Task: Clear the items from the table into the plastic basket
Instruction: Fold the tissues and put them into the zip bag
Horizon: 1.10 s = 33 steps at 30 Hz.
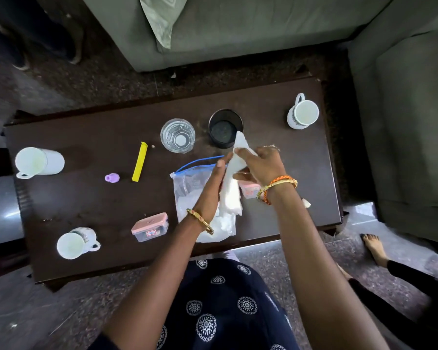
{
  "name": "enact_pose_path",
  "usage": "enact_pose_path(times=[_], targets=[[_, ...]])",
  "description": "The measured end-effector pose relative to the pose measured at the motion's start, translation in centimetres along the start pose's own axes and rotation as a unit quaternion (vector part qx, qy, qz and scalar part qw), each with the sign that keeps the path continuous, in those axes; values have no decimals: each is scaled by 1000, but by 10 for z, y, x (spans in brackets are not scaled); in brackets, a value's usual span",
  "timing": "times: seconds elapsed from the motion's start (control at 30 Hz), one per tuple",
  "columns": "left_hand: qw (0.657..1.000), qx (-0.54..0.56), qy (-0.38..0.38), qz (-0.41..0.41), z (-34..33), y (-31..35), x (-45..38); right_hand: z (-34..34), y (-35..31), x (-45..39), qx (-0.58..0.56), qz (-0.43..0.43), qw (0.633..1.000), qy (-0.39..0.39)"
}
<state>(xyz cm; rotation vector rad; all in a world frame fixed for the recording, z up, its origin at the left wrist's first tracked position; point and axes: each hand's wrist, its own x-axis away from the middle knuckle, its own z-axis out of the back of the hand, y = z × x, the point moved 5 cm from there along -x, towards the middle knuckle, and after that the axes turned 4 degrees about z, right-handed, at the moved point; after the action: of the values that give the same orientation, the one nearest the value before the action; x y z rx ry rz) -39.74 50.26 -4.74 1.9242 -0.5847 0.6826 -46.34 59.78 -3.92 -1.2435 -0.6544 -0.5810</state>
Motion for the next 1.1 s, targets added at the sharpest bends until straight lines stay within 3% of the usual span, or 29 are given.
enact_pose_path(times=[0.07, 0.13, 0.3, 0.5, 0.67, 0.77, 0.87, 0.97, 1.1], targets=[[987, 151, -11, 49, 0, 0, -1, -8, 3, 3, -108, -73, 991, -27], [964, 249, -13, 93, 6, -3, 1, -5, 7, 3, -97, -75, 992, -32], [958, 267, -20, 99, 21, -7, 3, -3, 20, 15, 74, 102, 992, -29], [981, 174, 13, 84, 30, -10, 8, -29, 26, 30, 102, 159, 982, -14], [996, 20, 78, 30, 45, -2, 17, -39, 30, 36, -4, 84, 996, -30], [986, -128, 99, -33, 52, 0, 19, -46, 32, 37, 9, 101, 994, -42], [953, -252, 144, -83, 58, -5, 19, -50, 39, 32, 25, 110, 993, -19], [939, -266, 199, -93, 68, -7, 18, -48, 51, 25, -11, 89, 996, -7], [961, -160, 221, -41, 85, -8, 13, -41, 65, 18, -101, 51, 992, -58]])
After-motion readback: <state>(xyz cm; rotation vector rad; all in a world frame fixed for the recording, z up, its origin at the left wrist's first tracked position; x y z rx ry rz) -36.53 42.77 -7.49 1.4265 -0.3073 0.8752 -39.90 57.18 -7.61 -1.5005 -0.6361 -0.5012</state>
